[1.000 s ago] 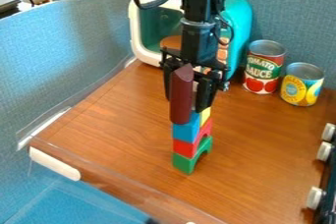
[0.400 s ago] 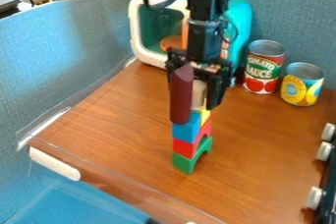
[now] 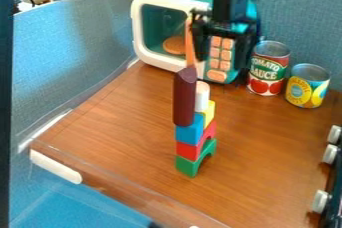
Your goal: Put the cylinder on top of the yellow cube
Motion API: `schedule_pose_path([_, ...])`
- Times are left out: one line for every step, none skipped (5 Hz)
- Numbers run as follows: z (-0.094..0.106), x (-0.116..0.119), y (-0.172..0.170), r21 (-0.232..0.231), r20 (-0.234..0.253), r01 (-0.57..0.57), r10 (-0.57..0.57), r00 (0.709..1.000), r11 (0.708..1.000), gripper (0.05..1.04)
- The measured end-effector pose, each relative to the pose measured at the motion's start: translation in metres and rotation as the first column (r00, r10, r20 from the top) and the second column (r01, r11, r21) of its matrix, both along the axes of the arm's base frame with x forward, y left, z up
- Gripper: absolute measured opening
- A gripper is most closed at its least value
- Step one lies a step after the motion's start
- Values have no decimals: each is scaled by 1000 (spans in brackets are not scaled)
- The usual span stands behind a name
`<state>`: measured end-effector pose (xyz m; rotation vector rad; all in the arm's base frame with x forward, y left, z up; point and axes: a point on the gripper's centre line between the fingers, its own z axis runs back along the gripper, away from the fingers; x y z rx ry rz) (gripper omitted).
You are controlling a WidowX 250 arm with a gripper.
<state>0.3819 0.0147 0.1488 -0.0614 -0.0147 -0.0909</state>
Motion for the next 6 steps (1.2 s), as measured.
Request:
schedule_pose_path([7, 6, -2, -4, -24, 14, -14, 1000, 1000, 1000])
schedule_pose_path([8, 6, 4, -8, -25, 7, -7, 1000, 1000, 1000])
schedule_pose_path([9, 5, 27, 1, -21, -50, 50, 999, 999, 1000])
schedule_pose_path([9, 5, 27, 0, -20, -50, 50, 999, 999, 1000])
schedule_pose_path([9, 5, 28, 1, -22, -50, 50, 999, 999, 1000])
schedule_pose_path([9, 5, 27, 1, -19, -49, 49, 999, 999, 1000])
